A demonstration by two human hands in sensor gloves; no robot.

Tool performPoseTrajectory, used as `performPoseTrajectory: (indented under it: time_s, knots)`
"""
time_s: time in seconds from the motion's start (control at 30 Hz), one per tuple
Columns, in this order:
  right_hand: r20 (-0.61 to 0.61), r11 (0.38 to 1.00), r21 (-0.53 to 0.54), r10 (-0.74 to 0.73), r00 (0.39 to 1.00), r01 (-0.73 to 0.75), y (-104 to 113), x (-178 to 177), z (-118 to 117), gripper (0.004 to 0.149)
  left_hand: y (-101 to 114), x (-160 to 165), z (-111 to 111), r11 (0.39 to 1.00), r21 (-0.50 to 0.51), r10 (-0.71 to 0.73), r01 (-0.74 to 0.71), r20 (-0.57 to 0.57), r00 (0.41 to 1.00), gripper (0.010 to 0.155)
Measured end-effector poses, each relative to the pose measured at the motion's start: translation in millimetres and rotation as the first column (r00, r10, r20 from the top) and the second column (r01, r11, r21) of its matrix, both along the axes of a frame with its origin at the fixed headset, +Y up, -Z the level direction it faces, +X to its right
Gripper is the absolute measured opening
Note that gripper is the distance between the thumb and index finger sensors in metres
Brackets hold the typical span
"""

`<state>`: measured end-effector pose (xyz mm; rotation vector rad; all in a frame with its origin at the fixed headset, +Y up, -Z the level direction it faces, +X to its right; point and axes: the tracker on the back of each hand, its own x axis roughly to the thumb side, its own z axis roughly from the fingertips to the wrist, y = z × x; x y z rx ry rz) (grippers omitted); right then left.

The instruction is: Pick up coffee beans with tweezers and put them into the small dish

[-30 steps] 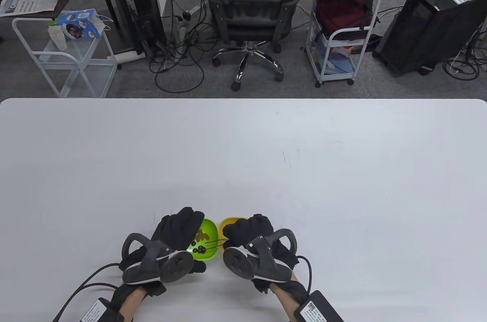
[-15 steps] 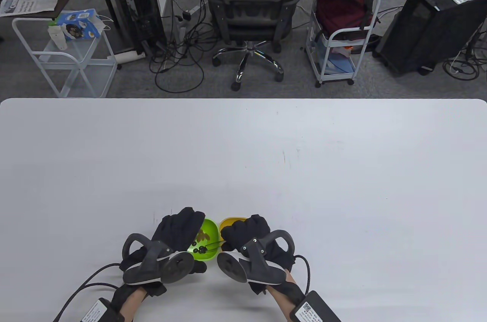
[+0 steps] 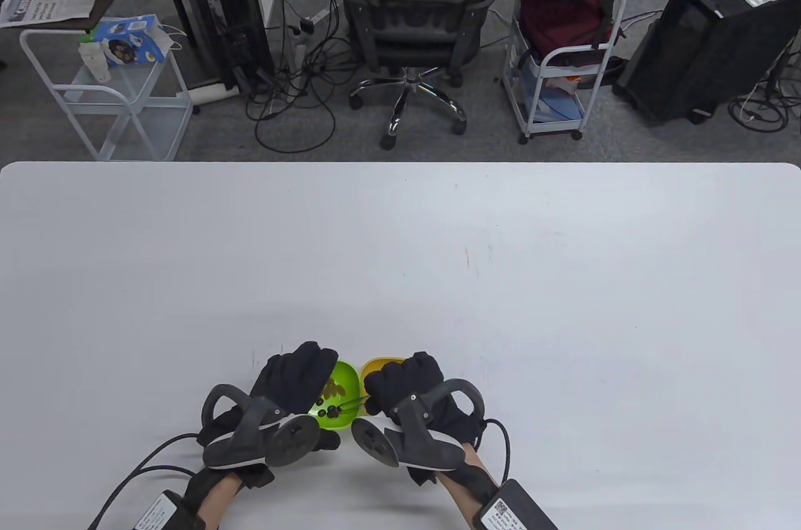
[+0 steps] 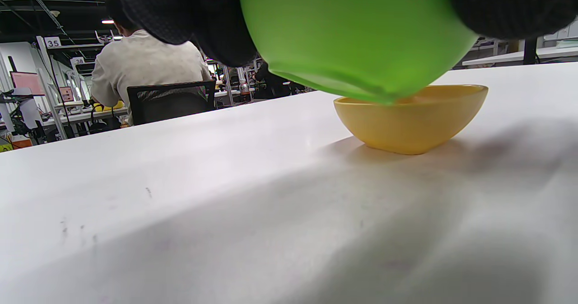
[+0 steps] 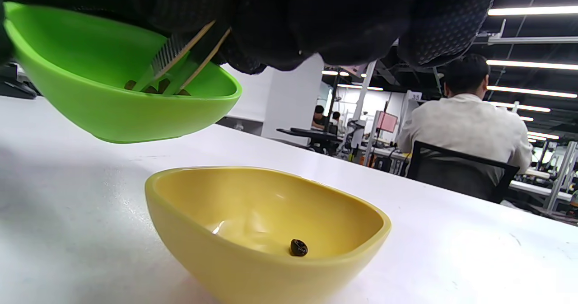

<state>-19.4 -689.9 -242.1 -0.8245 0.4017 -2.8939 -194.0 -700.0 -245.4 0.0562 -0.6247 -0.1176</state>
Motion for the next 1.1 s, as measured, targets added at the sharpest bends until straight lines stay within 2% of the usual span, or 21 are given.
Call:
performPoseTrajectory:
  time_s: [0.53,0.8,1.1]
  knots:
    - [0.016,0.999,-0.005,0.036,0.999,-0.036,0.2,-6.4,-2.1,0.043,-0.4,0.0,-0.4,1.000,-0.002,0.006,-0.006,0.001,1.000,0.112]
    - [0.046,0.996,-0.033,-0.083,0.996,0.084,10.6,8.7,-6.2,0.043,0.2,-0.5,-0.4,1.000,-0.001,0.009,-0.009,0.000,1.000,0.112]
    - [0.119,0.967,-0.063,-0.238,0.964,0.247,19.2,39.4,-13.7,0.043,0.0,-0.8,-0.2,1.000,0.000,0.010,-0.010,-0.002,1.000,0.112]
